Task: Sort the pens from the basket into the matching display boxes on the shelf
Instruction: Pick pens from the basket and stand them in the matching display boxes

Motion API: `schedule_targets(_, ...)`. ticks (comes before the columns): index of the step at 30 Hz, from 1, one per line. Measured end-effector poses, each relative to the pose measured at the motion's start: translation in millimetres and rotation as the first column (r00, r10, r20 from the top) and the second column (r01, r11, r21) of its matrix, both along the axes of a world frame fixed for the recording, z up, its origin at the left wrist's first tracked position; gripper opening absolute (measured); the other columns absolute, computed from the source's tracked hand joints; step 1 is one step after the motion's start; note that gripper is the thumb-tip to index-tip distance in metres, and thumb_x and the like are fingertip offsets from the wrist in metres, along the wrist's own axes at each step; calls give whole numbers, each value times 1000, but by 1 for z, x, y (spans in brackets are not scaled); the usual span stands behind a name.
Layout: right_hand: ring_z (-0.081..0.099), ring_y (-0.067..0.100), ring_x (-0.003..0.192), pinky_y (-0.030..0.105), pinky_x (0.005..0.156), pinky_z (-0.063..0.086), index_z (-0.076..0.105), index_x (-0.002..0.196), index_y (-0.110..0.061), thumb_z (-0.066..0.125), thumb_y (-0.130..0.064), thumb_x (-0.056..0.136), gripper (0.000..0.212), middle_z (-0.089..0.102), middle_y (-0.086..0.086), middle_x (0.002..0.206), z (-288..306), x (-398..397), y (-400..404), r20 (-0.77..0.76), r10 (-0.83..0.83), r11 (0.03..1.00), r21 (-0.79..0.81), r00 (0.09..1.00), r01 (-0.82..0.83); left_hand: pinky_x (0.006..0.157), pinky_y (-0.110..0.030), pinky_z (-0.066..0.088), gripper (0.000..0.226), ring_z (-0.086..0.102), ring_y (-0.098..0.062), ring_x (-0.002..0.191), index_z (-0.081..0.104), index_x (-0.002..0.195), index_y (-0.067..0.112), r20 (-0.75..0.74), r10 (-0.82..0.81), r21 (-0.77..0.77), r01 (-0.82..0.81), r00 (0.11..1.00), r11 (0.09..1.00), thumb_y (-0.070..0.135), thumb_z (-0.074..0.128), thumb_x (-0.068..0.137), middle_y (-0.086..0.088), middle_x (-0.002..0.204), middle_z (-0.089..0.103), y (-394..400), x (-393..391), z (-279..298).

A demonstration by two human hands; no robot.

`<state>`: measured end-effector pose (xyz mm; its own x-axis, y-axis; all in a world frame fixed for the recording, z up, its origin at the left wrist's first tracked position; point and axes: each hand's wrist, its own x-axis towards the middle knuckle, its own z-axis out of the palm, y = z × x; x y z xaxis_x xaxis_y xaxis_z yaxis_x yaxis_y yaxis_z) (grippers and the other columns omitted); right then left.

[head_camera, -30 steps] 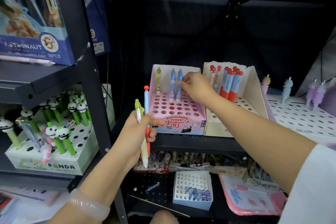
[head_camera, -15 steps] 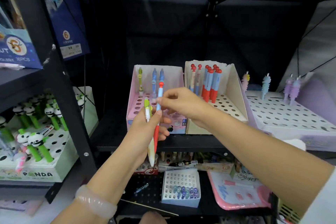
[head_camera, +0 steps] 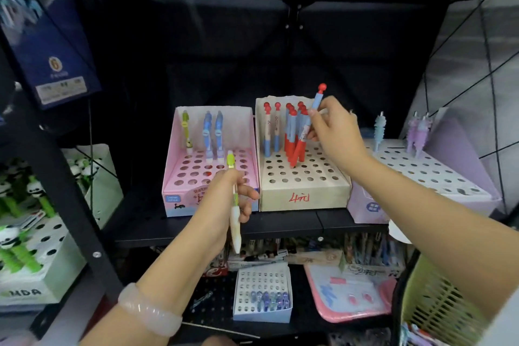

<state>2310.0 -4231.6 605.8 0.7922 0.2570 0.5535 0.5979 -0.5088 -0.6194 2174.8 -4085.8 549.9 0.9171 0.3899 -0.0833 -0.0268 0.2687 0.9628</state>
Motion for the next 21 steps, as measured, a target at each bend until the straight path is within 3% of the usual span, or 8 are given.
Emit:
schedule_targets(3, 65, 25, 82, 55, 101, 38, 51, 101, -10, 42, -30, 98, 22, 67, 9, 79, -1, 3, 1, 37, -31, 999, -39, 999, 33, 35, -17, 30, 15, 39, -13, 34, 43, 82, 14, 30, 8, -44, -6, 1000, 999, 13, 33, 92, -5, 52, 60, -3, 0, 2)
schedule_targets(6, 65, 26, 76, 54, 98, 40, 50, 103, -11, 41, -30, 98, 22, 66, 8, 75, -1, 5, 3, 74, -40, 995, -89, 996, 47, 37, -21, 36, 14, 44, -14, 37, 42, 84, 12, 67, 30, 24, -32, 997, 999, 10, 33, 95, -4, 55, 63, -3, -3, 2)
schedule_targets(9, 65, 25, 76, 36, 81, 47, 52, 106, -10, 42, -25, 98, 20, 65, 8, 75, -9, 4, 6, 14, 16, 977, -211, 1000, -13, 39, -24, 41, 15, 49, -13, 42, 49, 94, 15, 83, 28, 136, -39, 996, 990, 23, 38, 99, 0, 60, 64, -3, -8, -1)
schedule_targets(11, 67, 25, 77, 33, 72, 52, 53, 100, -12, 45, -22, 98, 14, 66, 9, 78, -16, 2, 9, -48, 64, 953, -292, 997, -76, 38, -23, 38, 16, 45, -11, 40, 52, 97, 20, 67, 26, 177, -38, 997, 983, 29, 39, 99, -3, 61, 61, -3, -10, -2)
schedule_targets(13, 67, 25, 79, 37, 74, 54, 52, 95, -12, 48, -21, 96, 10, 67, 11, 83, -22, 1, 11, -94, 71, 938, -333, 993, -98, 36, -20, 32, 16, 40, -10, 37, 51, 98, 19, 49, 26, 162, -34, 998, 986, 29, 38, 99, -5, 61, 57, -3, -10, -1)
schedule_targets(15, 66, 22, 77, 33, 75, 54, 55, 97, -10, 53, -23, 94, 13, 67, 9, 81, -26, 2, 9, -101, 21, 952, -301, 995, -51, 35, -19, 29, 19, 38, -12, 35, 47, 95, 14, 39, 24, 63, -27, 999, 998, 25, 32, 100, -7, 57, 56, -3, -9, 1)
schedule_targets(18, 56, 8, 65, 3, 63, 38, 54, 92, -13, 58, -25, 91, 12, 60, -4, 70, -25, -9, 7, 17, -40, 993, -113, 999, 42, 35, -18, 29, 22, 37, -13, 34, 44, 88, 12, 53, 24, -51, -21, 998, 998, 19, 25, 98, -8, 53, 56, -5, -6, 4)
schedule_targets(21, 53, -4, 64, 5, 53, 39, 61, 89, -19, 57, -30, 91, 12, 57, -15, 73, -19, -32, 18, -82, 180, 984, 8, 980, -180, 37, -20, 33, 19, 41, -12, 39, 44, 89, 11, 106, 4, 29, -8, 994, 1000, 15, 29, 99, -5, 55, 60, -9, -6, 2)
